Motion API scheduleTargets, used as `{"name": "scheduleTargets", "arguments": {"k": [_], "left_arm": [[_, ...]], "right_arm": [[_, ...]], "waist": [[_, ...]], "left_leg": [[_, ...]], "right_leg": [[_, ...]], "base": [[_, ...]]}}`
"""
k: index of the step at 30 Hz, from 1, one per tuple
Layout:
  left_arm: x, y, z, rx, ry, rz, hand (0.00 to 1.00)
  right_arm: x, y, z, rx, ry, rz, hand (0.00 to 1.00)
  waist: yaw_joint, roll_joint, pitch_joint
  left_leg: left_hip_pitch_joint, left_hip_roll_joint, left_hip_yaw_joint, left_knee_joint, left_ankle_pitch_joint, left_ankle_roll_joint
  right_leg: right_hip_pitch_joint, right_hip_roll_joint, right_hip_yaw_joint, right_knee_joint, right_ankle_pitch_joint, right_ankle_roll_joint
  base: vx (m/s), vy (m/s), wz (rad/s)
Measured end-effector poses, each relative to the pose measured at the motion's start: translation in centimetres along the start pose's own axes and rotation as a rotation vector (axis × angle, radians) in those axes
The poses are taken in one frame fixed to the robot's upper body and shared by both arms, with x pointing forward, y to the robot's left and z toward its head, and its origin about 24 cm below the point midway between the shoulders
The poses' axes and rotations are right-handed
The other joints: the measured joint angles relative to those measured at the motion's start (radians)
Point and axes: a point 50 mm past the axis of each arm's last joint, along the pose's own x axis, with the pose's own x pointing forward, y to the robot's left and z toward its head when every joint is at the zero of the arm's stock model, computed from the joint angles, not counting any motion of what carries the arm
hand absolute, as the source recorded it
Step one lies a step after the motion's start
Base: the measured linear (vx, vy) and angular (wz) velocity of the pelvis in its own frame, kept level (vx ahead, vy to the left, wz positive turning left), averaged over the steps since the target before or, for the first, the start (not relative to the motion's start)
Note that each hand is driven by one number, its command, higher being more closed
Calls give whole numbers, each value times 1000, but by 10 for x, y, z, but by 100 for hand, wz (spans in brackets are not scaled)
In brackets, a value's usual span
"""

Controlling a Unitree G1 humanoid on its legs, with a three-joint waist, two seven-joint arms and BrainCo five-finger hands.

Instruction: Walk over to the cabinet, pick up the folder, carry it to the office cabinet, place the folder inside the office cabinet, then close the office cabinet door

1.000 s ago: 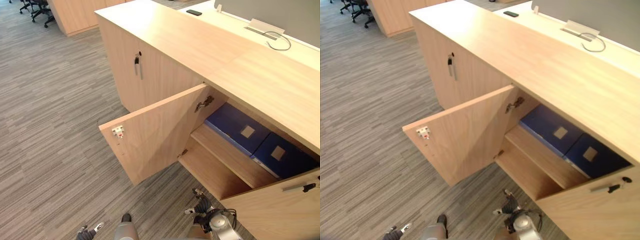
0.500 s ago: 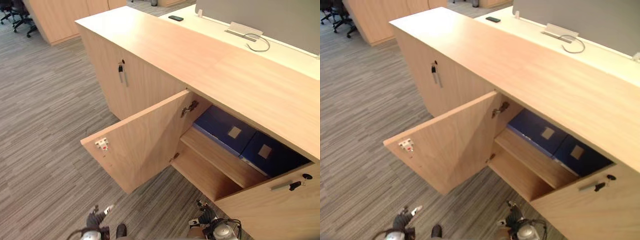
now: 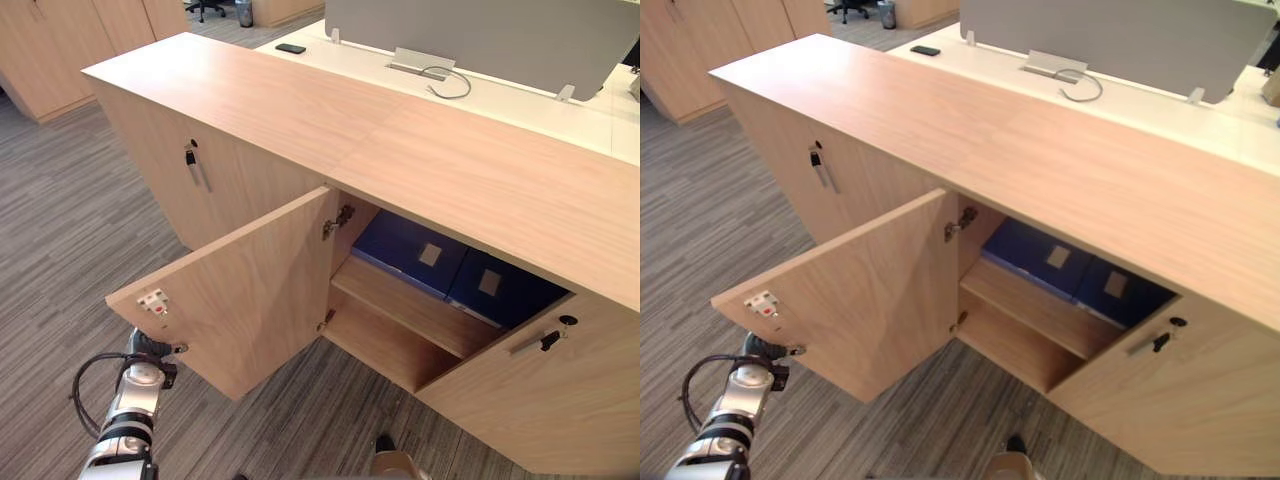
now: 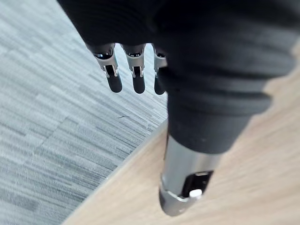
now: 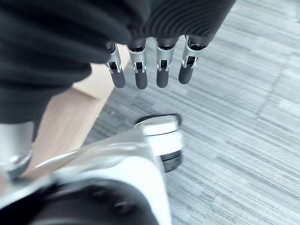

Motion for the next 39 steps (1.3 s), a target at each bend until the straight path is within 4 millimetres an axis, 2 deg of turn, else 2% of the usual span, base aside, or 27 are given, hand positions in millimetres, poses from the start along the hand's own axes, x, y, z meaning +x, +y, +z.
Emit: {"name": "scheduleTargets", "arguments": {"k": [1,4,7,10,12,13,15,16,18,20,21,23,27,29,30,31,33,35,36,37,38,39], "left_arm": [[-3,-2,3,137,-55,-1,0],[-12,-12,8,377,-174,-35,0],[-23,-21,5,554,-274,-87,0],[-47,-48,1,713,-433,-214,0],[-76,-83,-1,772,-569,-399,0],[-84,-93,0,787,-614,-453,0],[-123,-134,11,787,-803,-657,0],[-131,-143,16,768,-838,-694,0],[-168,-178,39,708,-1012,-833,0],[-195,-195,55,669,-1140,-918,0],[-216,-207,69,630,-1238,-978,0],[-230,-213,80,606,-1306,-1013,0],[-233,-216,85,633,-1344,-1027,0],[-233,-217,84,641,-1341,-1031,0],[-232,-218,85,644,-1337,-1031,0],[-233,-219,85,644,-1335,-1031,0],[-238,-222,94,614,-1345,-1027,0],[-240,-223,101,573,-1344,-1021,0],[-239,-220,106,544,-1345,-1002,0],[-238,-218,109,522,-1341,-994,0],[-236,-216,115,474,-1318,-985,0],[-230,-212,116,440,-1282,-967,0]], "right_arm": [[-2,-1,-13,47,38,-11,0],[-5,3,-29,140,83,-23,0],[-6,5,-31,172,83,-23,0],[-5,5,-31,166,87,-24,0],[-5,3,-32,156,97,-33,0],[-5,2,-32,159,99,-36,0],[-4,2,-31,151,103,-40,0],[-4,2,-32,153,106,-41,0],[-4,2,-32,159,112,-42,0],[-3,2,-28,159,103,-41,0],[-2,3,-24,160,94,-37,0],[-1,4,-22,160,91,-35,0],[0,2,-16,159,75,-41,0],[1,1,-12,158,66,-44,0],[1,2,-11,164,62,-42,0],[1,2,-11,173,59,-42,0],[1,1,-11,211,56,-45,0],[1,-1,-13,241,63,-54,0],[1,1,-12,245,60,-49,0],[2,0,-9,242,51,-51,0],[5,-9,3,225,33,-65,0],[7,-11,19,209,-7,-61,0]], "waist": [[6,2,2],[15,0,3],[21,0,4],[29,1,2],[31,3,1],[29,3,0],[11,4,-2],[8,5,-3],[-14,6,-6],[-28,7,-6],[-39,8,-5],[-44,14,-6],[-58,32,-4],[-62,33,-3],[-58,19,6],[-58,17,7],[-55,14,15],[-48,12,16],[-44,-1,18],[-40,-5,22],[-15,15,45],[-6,30,81]], "left_leg": [[0,0,0,0,0,0],[0,-5,-1,0,4,0],[-1,-12,-1,0,8,2],[-2,-24,0,-1,3,11],[-2,-39,1,-1,5,14],[-2,-42,2,-1,5,15],[-1,-42,7,-1,6,16],[-1,-42,7,-1,6,16],[-1,-36,11,-1,11,9],[2,-34,17,-1,12,11],[16,-30,34,-1,9,8],[33,-21,53,-1,1,8],[34,-13,57,-1,-3,4],[35,-14,60,13,-11,5],[23,-13,64,70,-44,5],[10,-11,65,113,-68,5],[-41,4,77,296,-170,14],[-82,17,96,416,-239,24],[-132,5,102,514,-294,45],[-151,-14,102,545,-314,68],[-139,-26,134,522,-326,112],[-114,-6,193,519,-325,124]], "right_leg": [[-1,-1,0,3,0,0],[-3,-7,0,13,0,1],[-3,-15,0,13,0,2],[-1,-30,-1,10,-6,14],[3,-45,-1,4,-2,23],[3,-48,-1,2,1,26],[3,-49,0,-7,6,30],[3,-48,1,-7,6,30],[5,-41,2,-6,8,25],[4,-38,7,-5,13,19],[4,-31,24,-5,13,19],[6,-19,39,-5,14,18],[3,-11,40,-5,13,17],[4,-11,47,1,12,17],[4,-12,58,9,12,17],[5,-13,61,13,12,17],[2,-11,95,28,13,17],[-16,-8,109,33,27,19],[-47,-24,112,29,32,4],[-52,-47,83,6,25,-26],[-64,-136,-139,31,-58,-198],[-124,-200,-253,246,-60,-202]], "base": [[0,0,0],[-43,6,4],[-45,13,6],[-47,27,10],[-16,37,5],[-4,35,-3],[11,17,-7],[32,1,-5],[78,-5,-7],[77,3,-16],[67,8,-31],[51,0,-31],[17,-5,-5],[10,9,-9],[-2,20,-17],[-24,35,-30],[-59,54,-40],[-127,94,-50],[-172,140,-55],[-164,237,-94],[-137,287,-125],[-115,283,-132]]}}
